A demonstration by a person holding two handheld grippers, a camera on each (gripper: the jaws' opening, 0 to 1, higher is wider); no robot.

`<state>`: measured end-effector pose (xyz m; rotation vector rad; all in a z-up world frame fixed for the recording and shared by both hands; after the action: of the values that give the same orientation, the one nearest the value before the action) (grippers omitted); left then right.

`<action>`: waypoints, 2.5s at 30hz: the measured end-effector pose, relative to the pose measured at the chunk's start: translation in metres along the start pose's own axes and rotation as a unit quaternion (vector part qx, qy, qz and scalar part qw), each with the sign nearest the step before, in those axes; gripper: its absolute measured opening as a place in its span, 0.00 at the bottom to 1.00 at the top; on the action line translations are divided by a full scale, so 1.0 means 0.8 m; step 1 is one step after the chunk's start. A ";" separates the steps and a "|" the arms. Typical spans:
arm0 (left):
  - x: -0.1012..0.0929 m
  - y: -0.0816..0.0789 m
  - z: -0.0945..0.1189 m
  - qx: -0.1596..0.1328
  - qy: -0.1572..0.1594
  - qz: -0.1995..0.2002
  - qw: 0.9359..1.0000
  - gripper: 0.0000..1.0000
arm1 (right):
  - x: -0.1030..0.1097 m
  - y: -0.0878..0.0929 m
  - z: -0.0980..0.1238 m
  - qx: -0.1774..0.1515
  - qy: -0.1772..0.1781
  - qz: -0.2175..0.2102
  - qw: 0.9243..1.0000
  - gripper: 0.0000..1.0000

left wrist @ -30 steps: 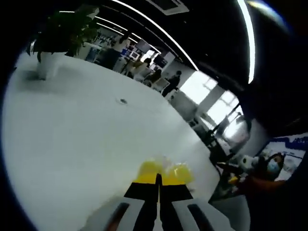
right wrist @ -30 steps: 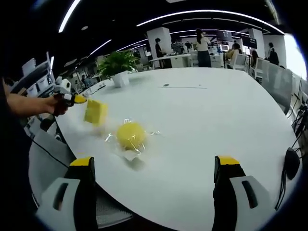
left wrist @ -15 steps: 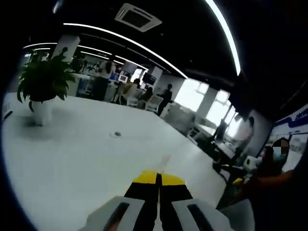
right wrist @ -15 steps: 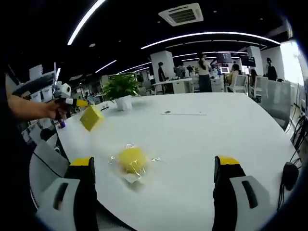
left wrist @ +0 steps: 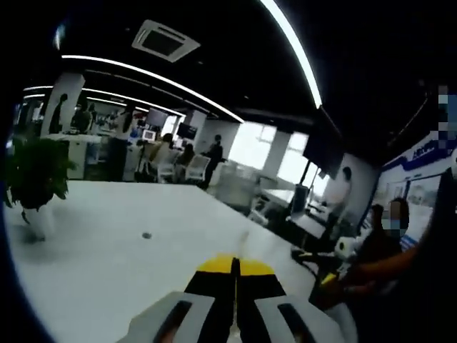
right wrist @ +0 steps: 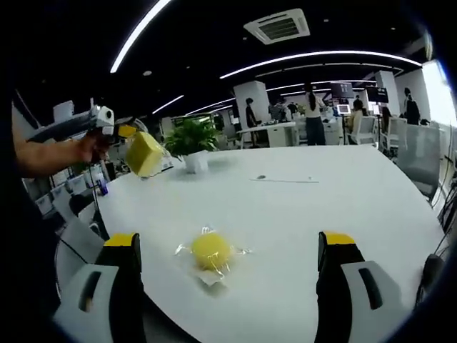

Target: Compare the silicone blocks by pressing each to a similar depth, holding the contact briefly, and releasing to observe deformation and rebound differences across the visible hardness samples.

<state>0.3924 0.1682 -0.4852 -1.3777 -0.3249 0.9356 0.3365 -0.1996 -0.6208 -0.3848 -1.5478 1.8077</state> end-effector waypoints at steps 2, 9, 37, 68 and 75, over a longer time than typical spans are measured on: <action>-0.003 -0.010 0.000 -0.005 0.008 -0.002 1.000 0.00 | 0.001 -0.005 -0.001 -0.003 -0.004 0.001 1.000 0.97; -0.025 -0.049 0.006 -0.034 0.032 -0.006 0.999 0.00 | 0.007 -0.029 -0.009 -0.009 -0.022 0.021 0.999 0.97; -0.130 -0.138 -0.007 -0.037 0.136 -0.049 0.989 0.00 | 0.060 -0.133 -0.061 -0.042 -0.147 0.076 0.985 0.97; -0.164 -0.121 -0.009 -0.044 0.180 -0.029 0.982 0.00 | 0.161 -0.197 -0.123 -0.080 -0.321 0.073 0.941 0.76; -0.165 -0.116 -0.006 -0.047 0.183 -0.029 0.982 0.00 | 0.170 -0.208 -0.131 -0.090 -0.340 0.058 0.934 0.72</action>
<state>0.3491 0.0770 -0.3586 -1.5859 -0.1292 0.6075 0.3618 -0.0263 -0.4580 0.0953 -2.2074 2.0134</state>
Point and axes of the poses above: the point that each gripper's makers call its tool centre point, and the gripper's own axes: z roughly backward along the fingers, x roughly to its left, y roughly out of its underside, the point moved 5 cm from there along z, roughly backward along the fingers, and after that the axes turned 6 degrees about -y, right-handed, at the moved point
